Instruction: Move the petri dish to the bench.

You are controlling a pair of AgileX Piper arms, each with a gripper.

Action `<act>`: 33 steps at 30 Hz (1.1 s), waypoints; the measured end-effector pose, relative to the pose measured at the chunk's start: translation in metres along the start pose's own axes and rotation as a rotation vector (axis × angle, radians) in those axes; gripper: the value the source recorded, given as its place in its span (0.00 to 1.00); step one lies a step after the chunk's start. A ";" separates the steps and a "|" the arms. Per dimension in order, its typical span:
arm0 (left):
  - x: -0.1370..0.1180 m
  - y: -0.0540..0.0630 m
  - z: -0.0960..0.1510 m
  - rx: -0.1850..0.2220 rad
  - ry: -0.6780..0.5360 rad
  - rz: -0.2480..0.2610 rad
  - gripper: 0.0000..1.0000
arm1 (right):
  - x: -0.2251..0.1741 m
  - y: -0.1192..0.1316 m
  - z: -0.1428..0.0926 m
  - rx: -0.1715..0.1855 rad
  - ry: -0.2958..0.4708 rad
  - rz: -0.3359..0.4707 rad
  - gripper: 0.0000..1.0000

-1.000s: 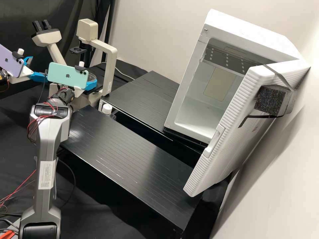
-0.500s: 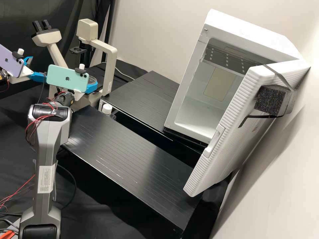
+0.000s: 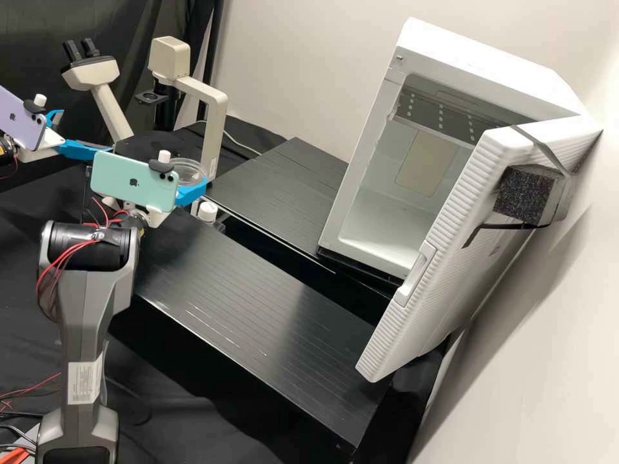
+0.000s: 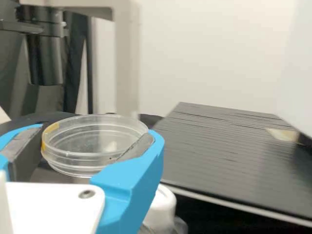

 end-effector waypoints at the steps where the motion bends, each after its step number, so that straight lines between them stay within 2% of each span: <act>1: 0.000 0.000 0.000 0.000 0.000 0.000 1.00 | -0.009 0.004 0.005 -0.002 -0.005 0.007 0.00; 9: 0.000 0.000 0.000 0.000 0.000 0.000 1.00 | -0.070 0.045 0.047 0.007 -0.115 0.156 0.00; 14: 0.000 0.000 0.000 0.000 0.000 0.000 1.00 | -0.101 0.060 0.065 0.019 -0.171 0.219 0.00; 21: 0.000 0.000 0.000 0.000 0.000 0.000 1.00 | -0.136 0.060 0.085 -0.052 -0.216 0.195 0.00; 29: 0.000 0.000 0.000 0.000 0.000 0.000 1.00 | -0.143 0.059 0.109 -0.068 -0.376 0.213 0.00; 33: 0.000 0.000 0.000 0.000 0.000 0.000 1.00 | -0.141 0.061 0.119 -0.105 -0.427 0.230 0.00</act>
